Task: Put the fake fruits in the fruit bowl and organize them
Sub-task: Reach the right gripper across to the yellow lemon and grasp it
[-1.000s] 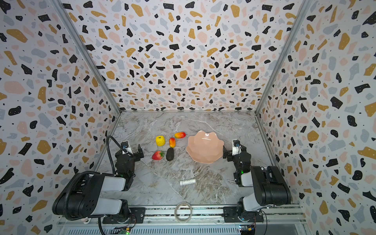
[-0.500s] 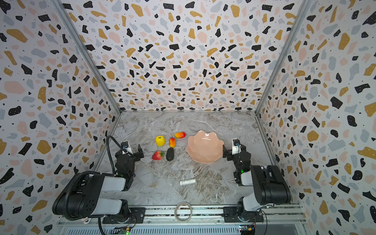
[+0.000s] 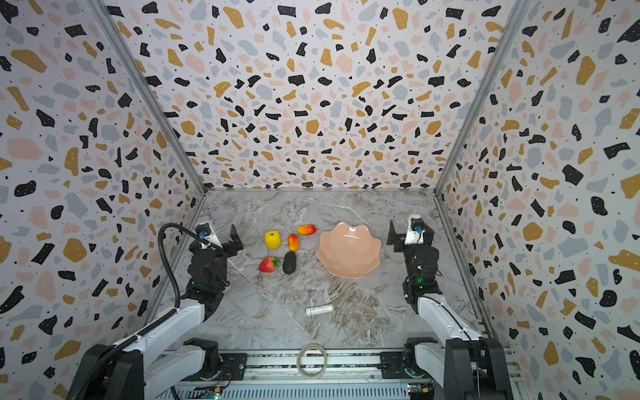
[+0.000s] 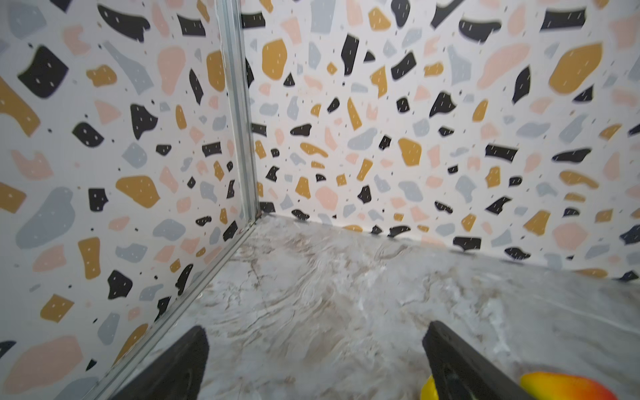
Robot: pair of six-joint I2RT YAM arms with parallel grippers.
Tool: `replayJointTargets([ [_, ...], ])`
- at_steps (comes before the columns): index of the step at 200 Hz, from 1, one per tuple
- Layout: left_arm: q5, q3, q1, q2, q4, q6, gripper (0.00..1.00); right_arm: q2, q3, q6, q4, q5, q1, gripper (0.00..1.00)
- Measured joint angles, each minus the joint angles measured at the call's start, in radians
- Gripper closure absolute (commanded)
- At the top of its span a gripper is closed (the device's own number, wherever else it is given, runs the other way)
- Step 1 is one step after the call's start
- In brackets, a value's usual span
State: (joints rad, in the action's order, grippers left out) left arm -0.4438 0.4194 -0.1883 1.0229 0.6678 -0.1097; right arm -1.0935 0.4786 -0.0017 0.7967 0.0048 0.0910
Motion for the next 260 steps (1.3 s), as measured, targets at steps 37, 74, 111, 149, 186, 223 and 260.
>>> replayJointTargets([
  [37,0.047,0.343,0.0,0.021,-0.419,-0.063,0.0,-0.198,0.378,0.009,-0.198,-0.025,0.227,0.01],
  [74,0.12,0.548,-0.003,0.075,-0.753,-0.103,0.0,-0.611,0.811,0.058,-0.43,-0.102,0.436,0.01],
  [111,0.196,0.625,-0.003,0.09,-0.974,-0.116,0.0,-0.988,1.219,0.119,-0.662,-0.176,0.55,0.01],
  [149,0.256,0.642,-0.003,0.098,-1.103,-0.112,0.0,-1.242,1.509,0.18,-0.808,-0.217,0.626,0.01],
  [186,0.285,0.639,-0.003,0.075,-1.139,-0.102,0.0,-1.379,1.636,0.235,-0.853,-0.231,0.676,0.02],
  [223,0.304,0.616,-0.003,0.066,-1.139,-0.09,0.0,-1.432,1.659,0.269,-0.877,-0.22,0.71,0.08],
  [260,0.313,0.603,-0.003,0.066,-1.14,-0.088,0.0,-1.447,1.659,0.278,-0.898,-0.188,0.731,0.15],
])
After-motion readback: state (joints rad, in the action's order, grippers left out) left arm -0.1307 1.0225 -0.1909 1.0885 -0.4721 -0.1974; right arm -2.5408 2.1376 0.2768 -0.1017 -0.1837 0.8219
